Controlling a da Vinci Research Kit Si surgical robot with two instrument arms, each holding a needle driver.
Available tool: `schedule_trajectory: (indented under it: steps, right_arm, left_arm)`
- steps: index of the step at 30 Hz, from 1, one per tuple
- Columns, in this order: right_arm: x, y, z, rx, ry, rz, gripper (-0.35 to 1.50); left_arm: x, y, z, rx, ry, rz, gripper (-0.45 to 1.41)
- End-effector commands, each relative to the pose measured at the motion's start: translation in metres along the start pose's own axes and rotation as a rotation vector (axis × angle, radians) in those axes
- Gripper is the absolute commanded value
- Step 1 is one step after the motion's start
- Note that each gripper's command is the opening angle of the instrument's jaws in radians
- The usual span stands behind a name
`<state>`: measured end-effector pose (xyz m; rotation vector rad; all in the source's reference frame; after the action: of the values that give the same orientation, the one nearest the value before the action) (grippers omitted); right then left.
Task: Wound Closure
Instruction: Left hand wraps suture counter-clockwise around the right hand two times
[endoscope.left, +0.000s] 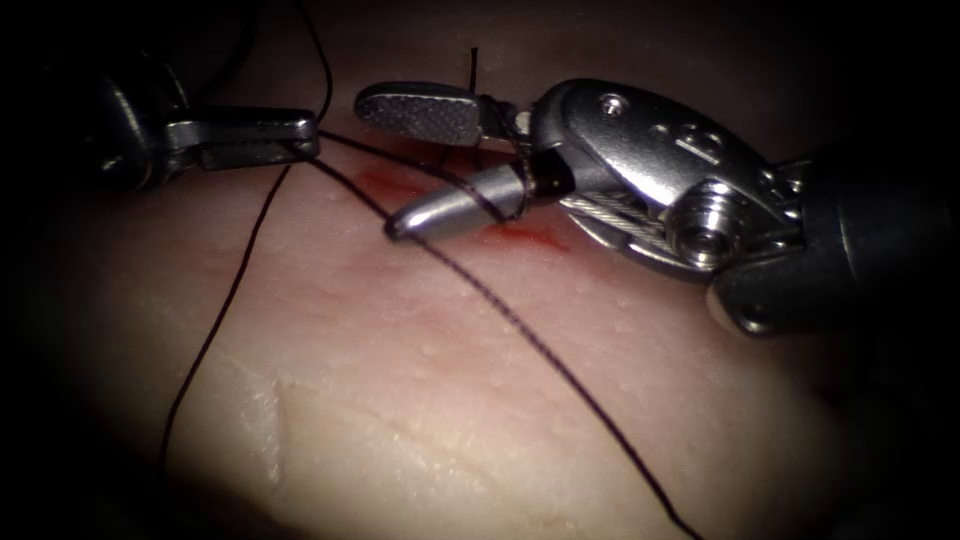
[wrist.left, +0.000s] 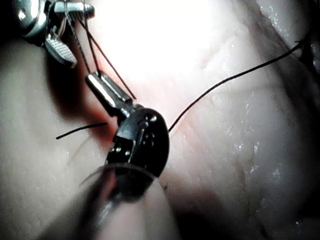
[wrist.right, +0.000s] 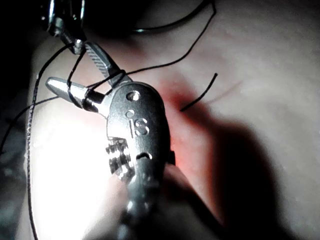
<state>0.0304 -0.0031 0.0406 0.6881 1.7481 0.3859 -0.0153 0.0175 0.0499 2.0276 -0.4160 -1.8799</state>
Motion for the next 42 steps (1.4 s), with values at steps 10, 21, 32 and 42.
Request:
schedule_trajectory:
  steps: [10, 21, 32, 42]
  right_arm:
    - [-0.0011, -0.0003, 0.0005, -0.007, -0.004, -0.002, 0.63]
    - [-0.0012, -0.001, 0.0009, -0.004, -0.007, -0.008, 0.63]
    - [-0.0008, -0.0015, 0.0012, 0.02, -0.001, -0.005, 0.64]
    - [0.0001, -0.001, 0.0009, 0.018, 0.04, 0.003, 0.64]
  left_arm:
    - [0.0014, -0.0024, 0.0011, 0.021, -0.001, 0.031, -0.45]
    - [0.0004, -0.0037, 0.0033, 0.037, 0.006, 0.043, -0.45]
    - [-0.0018, -0.0031, 0.0037, 0.015, 0.007, 0.057, -0.45]
    - [-0.0013, -0.0023, 0.0037, 0.001, 0.016, 0.062, -0.45]
